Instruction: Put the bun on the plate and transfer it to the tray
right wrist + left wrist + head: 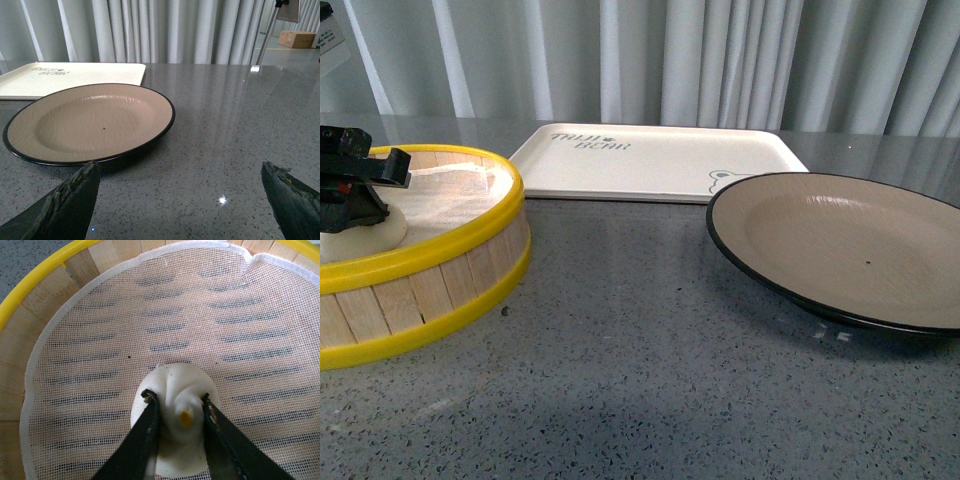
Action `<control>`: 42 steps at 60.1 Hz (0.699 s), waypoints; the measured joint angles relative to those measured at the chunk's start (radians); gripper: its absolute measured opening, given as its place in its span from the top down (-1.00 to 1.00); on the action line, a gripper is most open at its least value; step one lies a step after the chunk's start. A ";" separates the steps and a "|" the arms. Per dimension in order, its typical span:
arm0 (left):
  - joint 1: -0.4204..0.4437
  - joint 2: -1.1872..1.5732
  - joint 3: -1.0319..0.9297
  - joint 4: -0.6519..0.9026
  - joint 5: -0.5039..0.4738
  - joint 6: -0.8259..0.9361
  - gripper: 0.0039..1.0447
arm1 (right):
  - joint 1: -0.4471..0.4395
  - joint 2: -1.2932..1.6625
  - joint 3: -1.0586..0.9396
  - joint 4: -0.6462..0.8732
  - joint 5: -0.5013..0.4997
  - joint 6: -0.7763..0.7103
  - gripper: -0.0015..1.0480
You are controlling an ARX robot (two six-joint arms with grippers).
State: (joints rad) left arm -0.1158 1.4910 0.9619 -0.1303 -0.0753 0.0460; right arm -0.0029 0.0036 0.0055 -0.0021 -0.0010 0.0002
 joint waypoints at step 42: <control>-0.061 -0.035 0.137 -0.054 -0.020 0.029 0.93 | 0.000 0.000 0.000 0.000 0.000 0.000 -0.84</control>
State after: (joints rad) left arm -0.1768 1.4559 1.0992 -0.1841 -0.0956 0.0753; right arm -0.0029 0.0036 0.0055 -0.0021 -0.0010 0.0002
